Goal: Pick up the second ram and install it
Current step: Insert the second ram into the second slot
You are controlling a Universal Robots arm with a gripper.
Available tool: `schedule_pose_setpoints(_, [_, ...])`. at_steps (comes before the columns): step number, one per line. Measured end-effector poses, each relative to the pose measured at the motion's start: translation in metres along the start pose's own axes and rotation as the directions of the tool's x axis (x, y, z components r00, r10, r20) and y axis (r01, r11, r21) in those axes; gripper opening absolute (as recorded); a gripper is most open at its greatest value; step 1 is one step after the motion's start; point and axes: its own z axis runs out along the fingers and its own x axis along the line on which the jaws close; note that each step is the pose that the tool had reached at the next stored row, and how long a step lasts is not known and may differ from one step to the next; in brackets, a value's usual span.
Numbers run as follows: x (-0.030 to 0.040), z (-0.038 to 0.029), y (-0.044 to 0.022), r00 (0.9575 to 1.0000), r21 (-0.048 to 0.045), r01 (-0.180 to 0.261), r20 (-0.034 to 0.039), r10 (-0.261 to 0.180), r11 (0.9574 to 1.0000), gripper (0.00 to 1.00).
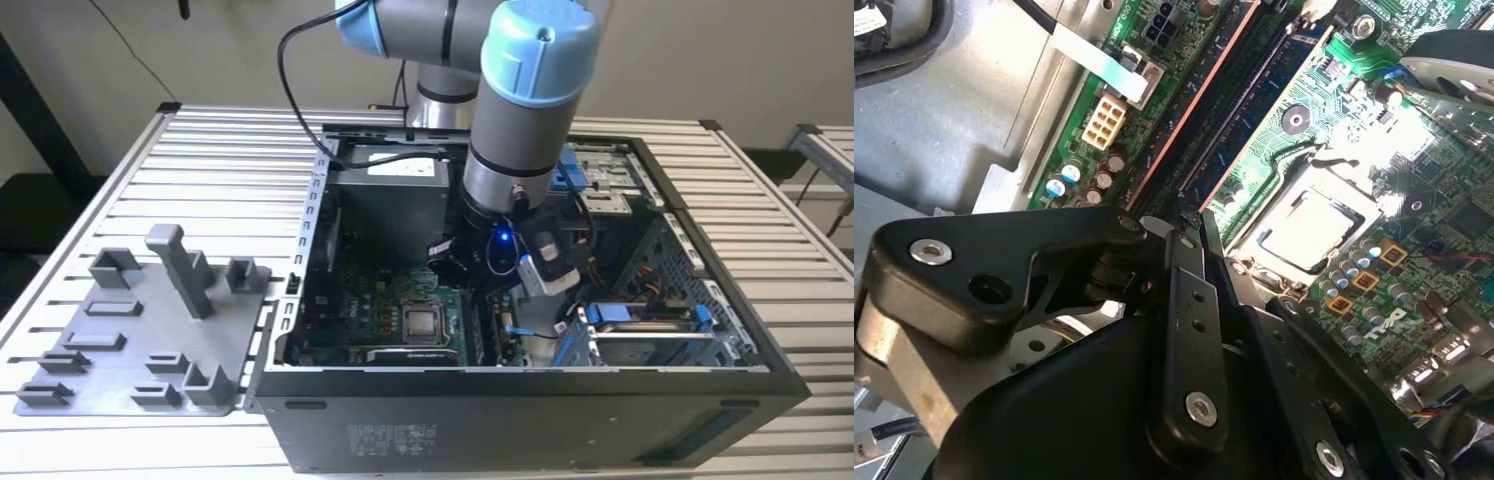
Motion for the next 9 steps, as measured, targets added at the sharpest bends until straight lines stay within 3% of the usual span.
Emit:
schedule_pose_setpoints(7, [0.0000,0.0000,0.0000,1.0000,0.0001,0.000,0.0000,0.000,1.0000,0.16])
schedule_pose_setpoints(8, [0.0000,0.0000,0.0000,1.0000,0.0000,0.000,0.0000,0.000,1.0000,0.22])
schedule_pose_setpoints(9, [0.0000,0.0001,0.0000,1.0000,0.0000,0.000,0.0000,0.000,1.0000,0.22])
